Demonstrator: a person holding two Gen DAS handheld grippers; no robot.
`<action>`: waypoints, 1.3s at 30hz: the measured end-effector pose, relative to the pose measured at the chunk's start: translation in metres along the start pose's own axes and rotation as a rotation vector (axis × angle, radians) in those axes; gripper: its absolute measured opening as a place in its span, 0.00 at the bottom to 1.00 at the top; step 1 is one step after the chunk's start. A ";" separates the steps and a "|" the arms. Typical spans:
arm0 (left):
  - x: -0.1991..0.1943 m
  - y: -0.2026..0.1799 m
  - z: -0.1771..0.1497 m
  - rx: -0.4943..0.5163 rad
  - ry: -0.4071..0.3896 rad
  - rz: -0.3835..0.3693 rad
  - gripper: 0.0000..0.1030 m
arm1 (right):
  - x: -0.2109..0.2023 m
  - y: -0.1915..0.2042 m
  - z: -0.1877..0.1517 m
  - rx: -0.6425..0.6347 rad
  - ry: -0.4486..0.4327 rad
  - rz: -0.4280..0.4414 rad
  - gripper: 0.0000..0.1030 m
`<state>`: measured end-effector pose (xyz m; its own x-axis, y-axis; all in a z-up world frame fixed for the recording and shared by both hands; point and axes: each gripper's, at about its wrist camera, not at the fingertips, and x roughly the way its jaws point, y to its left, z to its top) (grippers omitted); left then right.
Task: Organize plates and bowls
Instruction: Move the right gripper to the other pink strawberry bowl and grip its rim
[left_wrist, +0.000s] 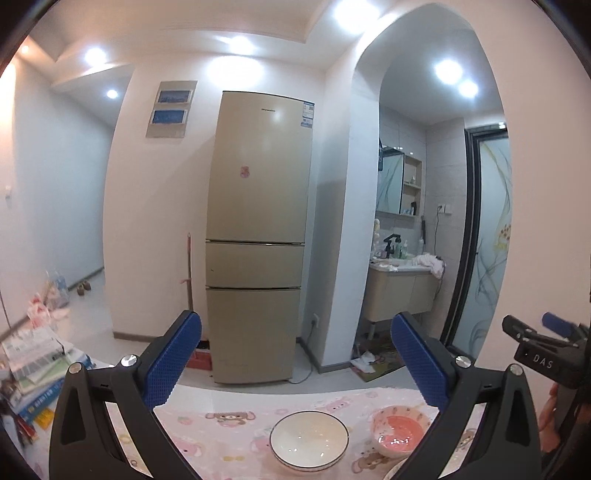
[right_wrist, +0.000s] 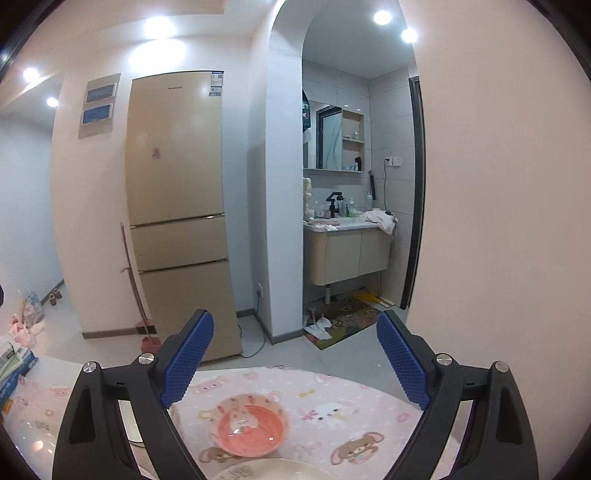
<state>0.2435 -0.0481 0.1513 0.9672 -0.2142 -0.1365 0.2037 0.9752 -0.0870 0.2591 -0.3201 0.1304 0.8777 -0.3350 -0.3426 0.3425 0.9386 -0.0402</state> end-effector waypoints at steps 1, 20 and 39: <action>0.002 -0.005 0.002 0.007 0.006 0.010 0.99 | 0.004 -0.001 0.000 -0.014 0.004 0.002 0.89; 0.131 -0.127 -0.050 -0.007 0.420 -0.109 0.97 | 0.111 -0.112 -0.047 0.299 0.292 0.185 0.87; 0.218 -0.136 -0.172 0.013 0.822 -0.110 0.57 | 0.205 -0.045 -0.138 0.226 0.678 0.287 0.35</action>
<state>0.4003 -0.2368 -0.0362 0.5236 -0.2768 -0.8058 0.2973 0.9456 -0.1317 0.3771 -0.4195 -0.0678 0.5699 0.1114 -0.8142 0.2563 0.9173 0.3049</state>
